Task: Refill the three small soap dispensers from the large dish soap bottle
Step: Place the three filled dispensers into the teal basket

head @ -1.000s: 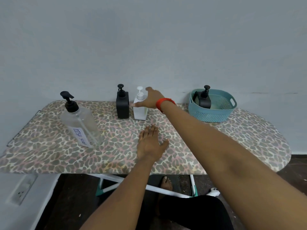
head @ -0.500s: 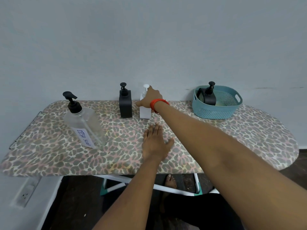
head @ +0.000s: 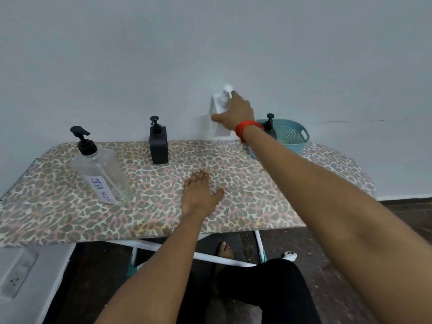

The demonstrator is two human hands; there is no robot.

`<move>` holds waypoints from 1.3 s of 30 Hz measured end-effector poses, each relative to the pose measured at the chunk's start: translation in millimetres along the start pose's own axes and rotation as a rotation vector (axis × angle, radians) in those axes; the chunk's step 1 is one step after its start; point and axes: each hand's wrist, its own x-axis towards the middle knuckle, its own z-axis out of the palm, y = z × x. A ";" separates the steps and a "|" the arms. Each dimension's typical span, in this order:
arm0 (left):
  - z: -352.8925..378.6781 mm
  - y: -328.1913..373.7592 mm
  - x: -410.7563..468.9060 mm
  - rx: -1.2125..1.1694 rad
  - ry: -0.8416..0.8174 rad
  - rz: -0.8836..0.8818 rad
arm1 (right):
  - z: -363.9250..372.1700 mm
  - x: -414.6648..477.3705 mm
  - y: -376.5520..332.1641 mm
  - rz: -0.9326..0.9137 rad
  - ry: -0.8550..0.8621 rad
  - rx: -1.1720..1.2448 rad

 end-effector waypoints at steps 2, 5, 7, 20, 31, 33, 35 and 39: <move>-0.9 0.0 -1.2 0.002 -0.001 0.006 | -36.4 3.5 4.8 -0.005 0.078 -0.022; -1.5 1.1 -3.4 0.008 0.001 0.012 | -87.1 7.8 17.1 0.020 0.167 -0.068; -1.9 1.1 -3.5 0.013 -0.001 0.015 | -113.1 10.0 29.7 0.063 0.211 -0.080; 3.5 -1.1 -2.3 0.016 0.050 0.016 | -120.6 16.4 149.5 0.272 0.158 -0.088; 5.1 -1.5 -1.5 0.023 0.065 0.012 | -71.4 30.7 195.3 0.314 -0.086 -0.081; 5.4 -1.2 -1.3 0.025 0.071 0.012 | -72.7 30.9 197.5 0.287 -0.110 -0.159; 4.6 -1.1 -1.6 0.023 0.074 0.012 | -74.4 30.5 199.0 0.272 -0.123 -0.189; 2.4 0.1 -2.9 0.020 0.067 0.008 | -77.9 33.3 202.2 0.293 -0.149 -0.198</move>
